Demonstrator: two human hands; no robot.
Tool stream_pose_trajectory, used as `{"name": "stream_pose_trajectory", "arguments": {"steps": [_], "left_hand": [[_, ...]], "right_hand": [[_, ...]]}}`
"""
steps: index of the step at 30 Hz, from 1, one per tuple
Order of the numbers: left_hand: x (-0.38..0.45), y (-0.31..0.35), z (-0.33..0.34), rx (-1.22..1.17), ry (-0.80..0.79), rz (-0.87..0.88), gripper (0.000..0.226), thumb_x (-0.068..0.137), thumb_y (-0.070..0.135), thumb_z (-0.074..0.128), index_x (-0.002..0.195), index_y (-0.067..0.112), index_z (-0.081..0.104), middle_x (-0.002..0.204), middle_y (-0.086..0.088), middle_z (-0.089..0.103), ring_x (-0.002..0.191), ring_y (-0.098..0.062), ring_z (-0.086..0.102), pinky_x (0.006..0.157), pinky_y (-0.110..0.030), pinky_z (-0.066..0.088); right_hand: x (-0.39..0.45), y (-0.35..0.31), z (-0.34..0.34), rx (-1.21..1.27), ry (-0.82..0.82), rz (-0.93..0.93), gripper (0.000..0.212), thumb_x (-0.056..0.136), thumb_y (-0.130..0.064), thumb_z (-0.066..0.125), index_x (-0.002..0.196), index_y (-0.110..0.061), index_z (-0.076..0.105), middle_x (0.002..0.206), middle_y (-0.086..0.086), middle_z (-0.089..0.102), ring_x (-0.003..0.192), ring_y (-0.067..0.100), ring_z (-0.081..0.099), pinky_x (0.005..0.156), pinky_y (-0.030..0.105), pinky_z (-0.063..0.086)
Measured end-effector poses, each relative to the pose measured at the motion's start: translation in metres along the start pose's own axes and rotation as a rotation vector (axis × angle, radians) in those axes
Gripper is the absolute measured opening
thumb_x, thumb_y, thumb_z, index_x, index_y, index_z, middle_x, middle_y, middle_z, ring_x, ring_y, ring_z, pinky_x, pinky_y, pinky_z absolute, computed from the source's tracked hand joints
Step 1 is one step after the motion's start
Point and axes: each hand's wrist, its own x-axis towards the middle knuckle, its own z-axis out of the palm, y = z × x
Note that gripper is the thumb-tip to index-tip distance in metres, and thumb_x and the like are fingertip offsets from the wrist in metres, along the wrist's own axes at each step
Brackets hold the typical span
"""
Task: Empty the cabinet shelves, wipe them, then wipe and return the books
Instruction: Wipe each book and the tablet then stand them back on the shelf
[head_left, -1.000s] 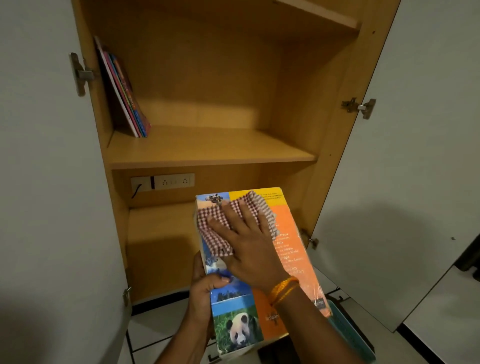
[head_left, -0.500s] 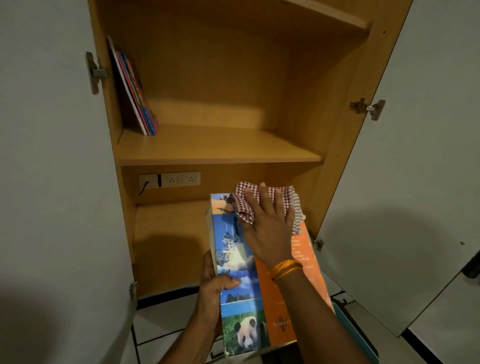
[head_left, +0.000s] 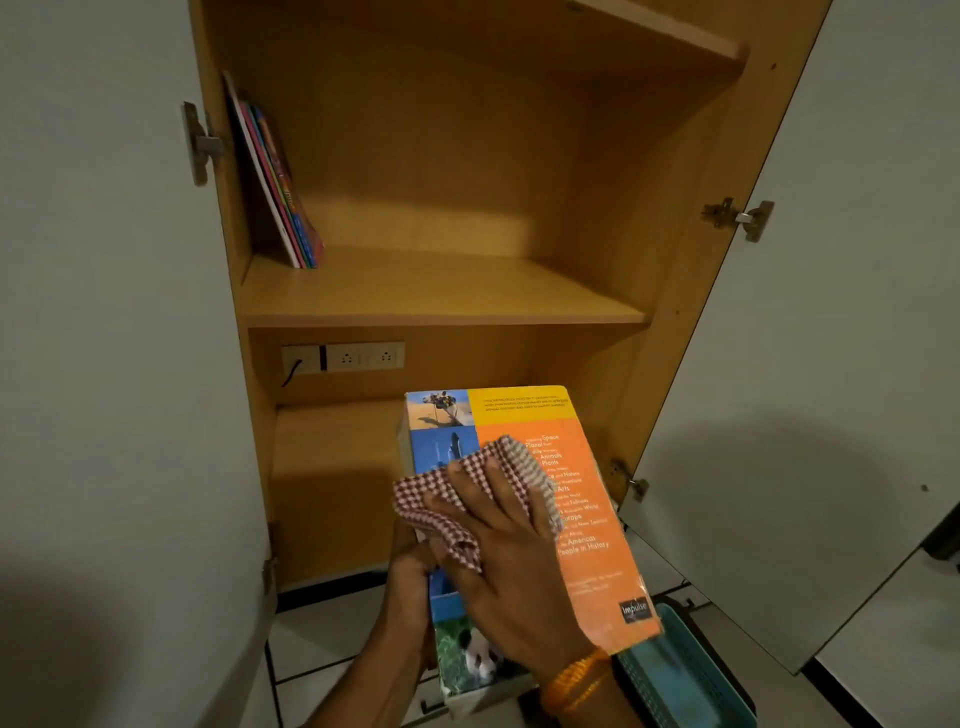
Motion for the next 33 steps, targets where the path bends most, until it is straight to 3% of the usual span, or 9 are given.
{"name": "stream_pose_trajectory", "arguments": {"steps": [2,6,9,13,17,20,23,26,33], "left_hand": [[0.009,-0.001,-0.005,-0.03,-0.03,0.051,0.022,0.089,0.019,0.059,0.1,0.002,0.068,0.071,-0.007,0.076,0.059,-0.018,0.073,0.067,-0.038,0.052],[0.033,0.001,-0.015,0.021,0.185,0.342,0.118,0.029,0.039,0.081,0.128,-0.02,0.054,0.135,-0.027,0.058,0.073,-0.013,0.071,0.056,-0.02,0.053],[0.031,0.001,-0.016,0.012,0.169,0.438,0.123,0.032,0.038,0.073,0.145,0.003,0.043,0.146,-0.003,0.049,0.103,-0.029,0.064,0.063,-0.025,0.051],[0.035,-0.008,-0.017,-0.029,0.163,0.398,0.147,0.029,0.067,0.093,0.144,-0.011,0.044,0.148,-0.026,0.047,0.122,-0.043,0.058,0.076,-0.029,0.055],[0.024,-0.001,-0.001,-0.17,0.129,0.393,0.087,0.074,0.045,0.082,0.141,-0.001,0.05,0.147,-0.022,0.051,0.135,-0.038,0.049,0.107,-0.042,0.043],[0.025,0.001,0.004,-0.184,0.041,0.376,0.093,0.035,0.057,0.099,0.098,0.002,0.059,0.086,-0.014,0.072,0.079,-0.017,0.071,0.073,-0.023,0.057],[0.017,0.001,0.003,-0.366,-0.02,0.402,0.022,0.096,0.018,0.065,0.108,0.003,0.054,0.084,-0.01,0.061,0.077,-0.018,0.064,0.051,-0.012,0.05],[0.025,0.002,-0.004,-0.328,-0.038,0.371,0.068,0.059,0.045,0.096,0.105,0.002,0.071,0.1,-0.014,0.076,0.086,-0.024,0.073,0.065,-0.026,0.06],[0.027,0.005,-0.015,-0.206,0.023,0.409,0.038,0.096,0.034,0.061,0.094,-0.004,0.065,0.074,-0.012,0.076,0.059,-0.019,0.073,0.051,-0.024,0.055]], "right_hand": [[-0.014,0.014,-0.004,-0.013,0.036,0.056,0.047,0.1,-0.057,0.025,0.145,-0.055,0.038,0.162,-0.033,0.004,0.154,0.006,-0.009,0.123,0.053,-0.005],[-0.032,0.057,-0.015,0.007,0.153,0.157,0.044,0.1,-0.056,0.03,0.143,-0.066,0.026,0.163,-0.029,0.011,0.155,0.011,0.001,0.124,0.055,0.006],[-0.018,0.068,-0.025,0.076,0.194,0.296,0.043,0.096,-0.066,0.025,0.136,-0.076,0.016,0.161,-0.029,0.01,0.155,0.017,0.007,0.123,0.057,0.014],[0.015,0.057,-0.028,-0.062,0.168,0.291,0.061,0.092,-0.068,0.017,0.149,-0.053,0.031,0.165,-0.016,0.015,0.155,0.024,0.006,0.122,0.06,0.006],[0.032,0.019,-0.016,-0.149,0.067,0.129,0.056,0.096,-0.065,0.024,0.149,-0.05,0.036,0.165,-0.02,0.013,0.155,0.019,0.002,0.121,0.06,0.003],[0.023,-0.004,-0.005,-0.173,0.008,0.04,0.054,0.097,-0.061,0.031,0.149,-0.047,0.036,0.166,-0.019,0.014,0.155,0.016,-0.003,0.122,0.058,0.001],[-0.001,-0.018,0.0,-0.167,0.016,0.068,0.059,0.095,-0.057,0.031,0.152,-0.046,0.03,0.167,-0.018,0.007,0.155,0.015,-0.007,0.121,0.056,-0.004],[-0.028,-0.013,0.001,-0.164,0.025,0.078,0.06,0.096,-0.055,0.032,0.154,-0.046,0.025,0.167,-0.019,0.004,0.155,0.014,-0.007,0.121,0.055,-0.002],[-0.05,0.054,-0.018,-0.113,0.099,0.179,0.055,0.097,-0.058,0.03,0.152,-0.053,0.024,0.166,-0.02,0.013,0.155,0.014,0.003,0.122,0.059,0.012]]}}
